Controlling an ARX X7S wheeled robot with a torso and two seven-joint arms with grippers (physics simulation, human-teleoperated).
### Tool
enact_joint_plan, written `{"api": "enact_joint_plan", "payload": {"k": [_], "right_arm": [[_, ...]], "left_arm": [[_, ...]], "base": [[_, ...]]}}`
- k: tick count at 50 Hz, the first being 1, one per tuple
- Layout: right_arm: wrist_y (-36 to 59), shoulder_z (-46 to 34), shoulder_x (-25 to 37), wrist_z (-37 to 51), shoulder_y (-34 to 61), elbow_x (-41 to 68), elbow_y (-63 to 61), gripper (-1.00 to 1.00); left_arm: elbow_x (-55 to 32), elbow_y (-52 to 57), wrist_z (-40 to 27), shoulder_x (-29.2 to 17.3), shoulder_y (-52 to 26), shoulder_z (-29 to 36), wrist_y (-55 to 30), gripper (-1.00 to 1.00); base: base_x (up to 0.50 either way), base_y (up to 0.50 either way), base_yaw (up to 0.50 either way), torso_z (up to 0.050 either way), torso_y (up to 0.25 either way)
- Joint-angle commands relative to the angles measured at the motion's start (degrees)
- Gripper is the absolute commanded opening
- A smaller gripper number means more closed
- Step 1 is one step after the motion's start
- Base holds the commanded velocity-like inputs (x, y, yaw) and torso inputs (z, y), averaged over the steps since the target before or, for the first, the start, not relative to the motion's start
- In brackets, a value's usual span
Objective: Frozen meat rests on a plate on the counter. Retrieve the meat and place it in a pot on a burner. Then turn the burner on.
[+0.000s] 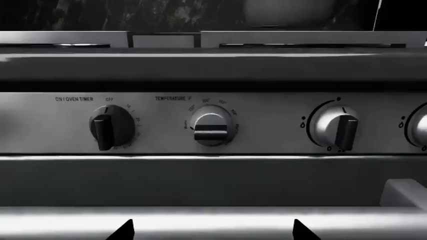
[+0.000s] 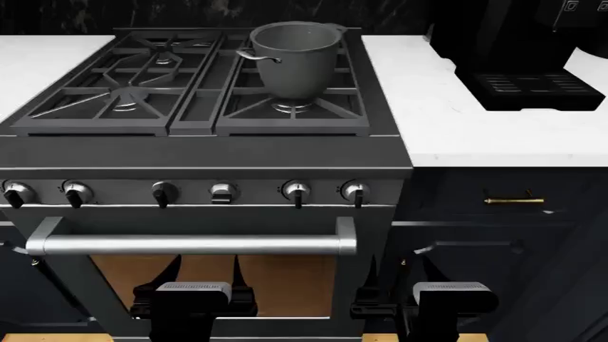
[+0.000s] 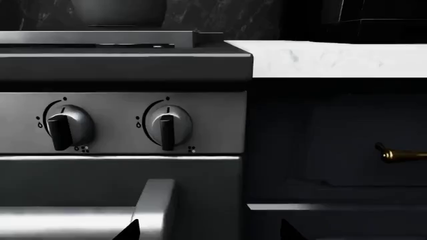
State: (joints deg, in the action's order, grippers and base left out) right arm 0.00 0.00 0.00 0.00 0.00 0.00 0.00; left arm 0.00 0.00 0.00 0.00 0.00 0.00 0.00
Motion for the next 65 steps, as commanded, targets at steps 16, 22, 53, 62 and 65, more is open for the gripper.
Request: {"api": "enact_joint_plan", "payload": {"k": [16,22,53,62,65], "right_arm": [[0.5,-3.5,3.1,3.9,0.2,3.5,-0.5,1.0],[0.5,-4.1,3.6,4.5,0.2,4.1,-0.6,1.0],[-0.1,-6.4,5.6,6.9,0.4,6.4,-0.4,1.0],[-0.3,-7.0,6.1,7.5,0.4,6.9,-0.4,1.0],[-0.3,-7.2,6.3,7.7,0.5,7.1,-0.3,1.0]], "left_arm": [[-2.4,0.7,-3.9,-3.2,0.1,3.8,-0.9,1.0],[-2.8,0.6,-4.6,-3.7,0.0,4.5,-1.0,1.0],[-4.7,0.4,-7.1,-5.8,-0.4,7.0,-1.2,1.0],[-5.2,0.2,-7.7,-6.2,-0.5,7.5,-1.1,1.0],[-5.4,0.2,-7.9,-6.4,-0.6,7.7,-1.0,1.0]], "base": [[0.0,0.05,0.0,0.0,0.0],[0.0,0.38,0.0,0.0,0.0],[0.0,0.38,0.0,0.0,0.0],[0.0,0.38,0.0,0.0,0.0],[0.0,0.38,0.0,0.0,0.0]]}}
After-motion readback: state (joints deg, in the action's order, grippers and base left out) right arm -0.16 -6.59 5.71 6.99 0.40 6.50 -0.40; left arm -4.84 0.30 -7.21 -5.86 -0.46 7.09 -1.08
